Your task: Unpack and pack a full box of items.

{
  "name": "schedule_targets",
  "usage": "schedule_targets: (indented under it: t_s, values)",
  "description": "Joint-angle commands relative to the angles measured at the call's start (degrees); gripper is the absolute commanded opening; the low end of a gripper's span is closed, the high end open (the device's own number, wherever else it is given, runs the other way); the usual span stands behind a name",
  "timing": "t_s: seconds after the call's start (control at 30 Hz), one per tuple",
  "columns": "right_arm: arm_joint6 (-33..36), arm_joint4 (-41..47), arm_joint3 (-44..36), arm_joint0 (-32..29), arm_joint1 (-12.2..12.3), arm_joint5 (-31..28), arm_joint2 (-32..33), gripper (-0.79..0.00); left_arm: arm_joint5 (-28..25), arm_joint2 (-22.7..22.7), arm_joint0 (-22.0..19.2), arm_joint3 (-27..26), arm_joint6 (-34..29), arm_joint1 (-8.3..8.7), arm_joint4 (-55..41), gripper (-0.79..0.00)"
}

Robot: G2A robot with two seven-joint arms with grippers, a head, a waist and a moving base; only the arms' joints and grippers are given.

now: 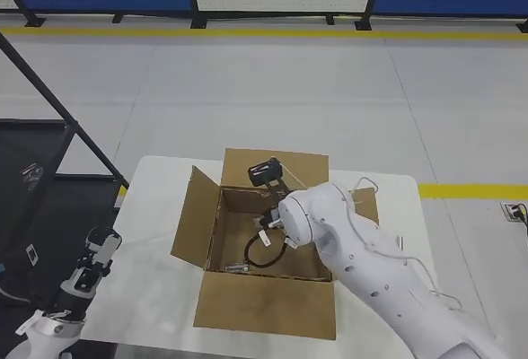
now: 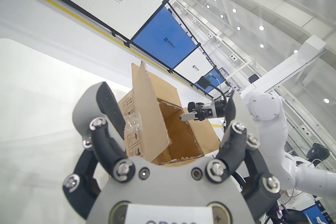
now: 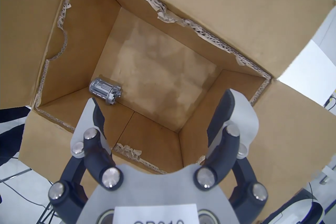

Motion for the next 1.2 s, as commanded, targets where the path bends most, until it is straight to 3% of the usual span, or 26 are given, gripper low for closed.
schedule_targets:
  t_s: [0.0,0.33,0.57,0.6,0.63,0.67,0.73,0.8,1.03,1.17]
  values:
    - [-1.70,3.30,5.41,1.22,-1.69,0.39,-2.62,0.000,0.00,0.00,0.00,0.00,0.00,0.00,0.00,0.000]
    - [-9.87,17.60,29.89,6.28,-10.95,-5.33,-11.93,0.000,3.35,-3.01,-0.91,0.43,2.64,0.01,-3.29,0.000]
    - [-14.33,24.85,43.64,7.51,-15.97,-9.83,-13.31,-0.006,4.83,-2.53,-1.61,-0.32,3.07,0.03,-0.82,0.000]
    - [-14.84,25.48,45.07,7.74,-16.48,-10.13,-13.28,-0.099,5.01,-2.21,-1.67,-0.50,3.27,0.01,-0.33,0.000]
    - [-15.09,25.90,45.95,7.85,-16.78,-10.56,-13.24,-0.403,5.09,-1.99,-1.72,-0.66,3.43,0.00,0.00,0.000]
    - [-15.24,26.88,47.65,8.11,-17.30,-11.48,-13.04,-0.465,5.41,-1.52,-1.78,-0.90,3.77,-0.04,0.60,0.000]
    - [-14.74,27.91,49.81,8.51,-17.94,-12.99,-12.86,-0.514,5.92,-0.87,-1.84,-1.17,4.02,-0.09,1.32,0.000]
    - [-14.44,28.49,51.17,8.87,-18.44,-13.72,-12.77,-0.493,6.38,-0.46,-1.96,-1.22,4.17,-0.12,1.86,0.000]
    - [-14.61,30.31,54.99,9.87,-20.23,-16.62,-12.30,-0.523,7.96,0.49,-2.81,-0.89,4.91,-0.18,3.23,0.000]
    - [-14.57,30.54,56.87,10.65,-21.00,-18.00,-12.16,-0.785,8.61,0.72,-3.11,-0.79,5.80,-0.24,3.65,0.000]
